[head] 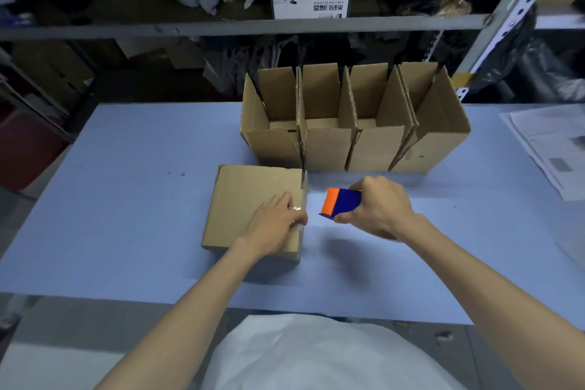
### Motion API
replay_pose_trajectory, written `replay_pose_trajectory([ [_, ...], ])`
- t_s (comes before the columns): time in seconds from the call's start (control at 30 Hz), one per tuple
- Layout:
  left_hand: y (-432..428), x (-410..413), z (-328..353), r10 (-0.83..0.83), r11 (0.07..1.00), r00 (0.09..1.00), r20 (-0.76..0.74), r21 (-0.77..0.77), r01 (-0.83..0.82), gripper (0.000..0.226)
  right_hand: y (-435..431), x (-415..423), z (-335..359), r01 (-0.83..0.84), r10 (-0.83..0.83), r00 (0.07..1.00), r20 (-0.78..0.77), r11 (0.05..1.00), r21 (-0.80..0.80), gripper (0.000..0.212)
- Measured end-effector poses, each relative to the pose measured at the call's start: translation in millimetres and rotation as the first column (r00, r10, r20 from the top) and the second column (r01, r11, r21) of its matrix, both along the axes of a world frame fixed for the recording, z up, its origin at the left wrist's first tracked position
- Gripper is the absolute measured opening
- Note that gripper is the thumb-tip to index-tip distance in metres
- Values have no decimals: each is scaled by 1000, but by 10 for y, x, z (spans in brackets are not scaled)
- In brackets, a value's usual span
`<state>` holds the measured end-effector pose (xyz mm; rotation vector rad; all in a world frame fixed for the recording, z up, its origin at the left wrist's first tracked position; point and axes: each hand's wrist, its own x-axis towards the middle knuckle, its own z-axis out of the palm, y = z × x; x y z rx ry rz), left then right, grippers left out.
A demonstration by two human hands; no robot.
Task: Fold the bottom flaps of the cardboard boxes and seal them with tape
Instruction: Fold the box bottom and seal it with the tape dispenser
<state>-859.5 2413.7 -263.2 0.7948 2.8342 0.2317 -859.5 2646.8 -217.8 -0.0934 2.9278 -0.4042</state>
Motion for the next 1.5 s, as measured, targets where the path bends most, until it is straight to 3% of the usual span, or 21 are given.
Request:
replay_pose_trajectory([
  [0.07, 69, -40, 27, -3, 998, 999, 43, -65, 6, 27, 33, 32, -6, 38, -38, 999, -5, 997, -74, 70],
  [0.13, 132, -66, 55, 134, 983, 982, 136, 110, -150, 30, 76, 93, 9, 65, -70, 997, -22, 983, -170, 72],
  [0.17, 169, -66, 76, 251, 909, 939, 236, 275, -312, 31, 97, 132, 31, 64, -74, 997, -37, 973, -224, 71],
  [0.23, 241, -64, 148, 355, 598, 759, 545, 492, -633, 26, 116, 222, 84, 27, -56, 996, -74, 937, -347, 67],
  [0.27, 284, -67, 203, 313, 482, 652, 691, 476, -736, 25, 118, 259, 112, 5, -45, 995, -88, 911, -412, 65],
  [0.33, 345, -63, 295, 156, 388, 480, 863, 393, -834, 32, 99, 298, 161, -32, -21, 995, -100, 865, -500, 64],
  [0.37, 360, -50, 330, 85, 366, 454, 887, 396, -842, 34, 82, 301, 182, -45, -11, 994, -105, 853, -520, 66],
  [0.5, 332, -26, 394, -49, 258, 496, 867, 490, -833, 25, 56, 268, 219, -63, 17, 996, -87, 823, -565, 71],
  [0.73, 297, -92, 498, 8, 303, 513, 859, 487, -820, 25, 34, 200, 221, -73, 22, 995, -94, 810, -582, 69],
  [0.83, 269, -133, 540, -48, 216, 461, 886, 460, -861, 32, 52, 170, 215, -17, -34, 997, -68, 766, -643, 58],
  [0.93, 268, -147, 564, -72, 246, 466, 882, 469, -848, 19, 44, 150, 213, 14, -52, 998, -31, 697, -717, 59],
  [1.07, 315, -170, 596, -9, 224, 468, 884, 458, -860, 12, 3, 139, 213, 30, -60, 998, -11, 632, -774, 62],
  [1.33, 342, -149, 641, 153, 268, 520, 840, 471, -840, 14, 19, 150, 199, 44, -43, 999, 23, 609, -792, 61],
  [1.5, 287, -137, 690, 17, 224, 461, 887, 446, -867, 17, 34, 161, 199, 49, -55, 998, 22, 578, -815, 62],
])
